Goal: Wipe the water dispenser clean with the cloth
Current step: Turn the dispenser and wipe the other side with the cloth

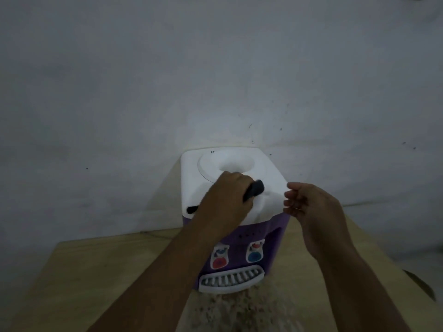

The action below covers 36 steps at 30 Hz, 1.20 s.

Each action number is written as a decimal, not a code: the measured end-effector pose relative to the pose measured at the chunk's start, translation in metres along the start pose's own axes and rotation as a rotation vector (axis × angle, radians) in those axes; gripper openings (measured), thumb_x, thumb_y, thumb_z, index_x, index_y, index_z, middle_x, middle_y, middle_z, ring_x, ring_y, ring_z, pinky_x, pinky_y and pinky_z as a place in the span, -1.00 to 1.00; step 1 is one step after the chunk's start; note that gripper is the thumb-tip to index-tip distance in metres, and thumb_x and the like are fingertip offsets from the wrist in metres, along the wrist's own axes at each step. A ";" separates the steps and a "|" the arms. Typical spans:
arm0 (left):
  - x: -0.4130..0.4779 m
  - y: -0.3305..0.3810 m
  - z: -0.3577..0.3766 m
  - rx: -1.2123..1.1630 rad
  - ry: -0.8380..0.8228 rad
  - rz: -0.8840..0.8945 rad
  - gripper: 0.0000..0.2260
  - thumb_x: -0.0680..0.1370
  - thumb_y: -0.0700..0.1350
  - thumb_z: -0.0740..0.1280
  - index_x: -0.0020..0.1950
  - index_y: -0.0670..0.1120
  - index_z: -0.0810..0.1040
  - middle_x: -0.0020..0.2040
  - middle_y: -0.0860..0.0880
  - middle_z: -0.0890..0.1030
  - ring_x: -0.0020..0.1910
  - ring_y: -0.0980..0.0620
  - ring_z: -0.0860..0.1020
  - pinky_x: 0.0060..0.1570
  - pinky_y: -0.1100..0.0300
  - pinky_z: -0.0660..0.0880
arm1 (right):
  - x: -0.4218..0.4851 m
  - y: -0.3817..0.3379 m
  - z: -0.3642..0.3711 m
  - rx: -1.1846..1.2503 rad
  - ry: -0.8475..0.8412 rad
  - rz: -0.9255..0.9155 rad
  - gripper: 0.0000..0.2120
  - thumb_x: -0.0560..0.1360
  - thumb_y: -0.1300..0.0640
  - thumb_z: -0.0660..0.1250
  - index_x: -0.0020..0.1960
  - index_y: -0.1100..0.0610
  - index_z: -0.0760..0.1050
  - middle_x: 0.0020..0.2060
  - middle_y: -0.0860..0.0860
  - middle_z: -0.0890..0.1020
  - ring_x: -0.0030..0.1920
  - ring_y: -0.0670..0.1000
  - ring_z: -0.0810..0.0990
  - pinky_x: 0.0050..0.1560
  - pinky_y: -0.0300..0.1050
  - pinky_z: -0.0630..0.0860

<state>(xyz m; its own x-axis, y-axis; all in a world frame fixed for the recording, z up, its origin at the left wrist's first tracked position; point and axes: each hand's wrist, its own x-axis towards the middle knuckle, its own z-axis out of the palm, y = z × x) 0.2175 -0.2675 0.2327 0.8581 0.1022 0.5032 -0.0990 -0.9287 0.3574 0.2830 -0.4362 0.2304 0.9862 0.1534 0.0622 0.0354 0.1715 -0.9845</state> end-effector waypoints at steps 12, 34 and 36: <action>-0.014 -0.058 -0.061 -0.046 -0.068 -0.194 -0.93 0.55 -0.17 0.30 -0.12 -0.11 0.54 -0.27 0.04 0.55 -0.30 0.14 0.50 -0.32 0.26 0.38 | 0.013 -0.009 0.032 -0.123 -0.066 -0.135 -0.76 0.56 0.27 0.18 -0.08 0.17 0.63 -0.27 0.06 0.65 -0.20 0.07 0.61 -0.12 -0.07 0.58; 0.001 -0.079 -0.022 0.116 0.043 -0.071 -0.90 0.55 -0.11 0.36 -0.05 -0.11 0.63 -0.09 0.01 0.56 -0.11 0.09 0.41 -0.11 0.18 0.40 | 0.057 0.021 0.118 -0.496 -0.081 -0.406 -0.87 0.55 0.13 0.23 -0.05 0.06 0.56 -0.04 -0.06 0.58 -0.01 -0.11 0.50 -0.07 -0.39 0.32; 0.000 -0.081 -0.022 0.076 -0.024 0.016 -0.90 0.53 -0.12 0.38 0.00 -0.09 0.65 -0.07 0.03 0.60 -0.08 0.07 0.46 -0.07 0.12 0.47 | 0.056 0.021 0.118 -0.496 -0.086 -0.411 -0.87 0.55 0.14 0.24 -0.05 0.06 0.57 -0.04 -0.05 0.58 0.00 -0.09 0.51 -0.01 -0.30 0.35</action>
<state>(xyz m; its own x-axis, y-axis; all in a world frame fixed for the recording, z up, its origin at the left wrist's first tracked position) 0.2141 -0.1850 0.2209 0.8687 0.0798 0.4888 -0.0747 -0.9546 0.2885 0.3195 -0.3095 0.2325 0.8607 0.2515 0.4428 0.4979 -0.2339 -0.8351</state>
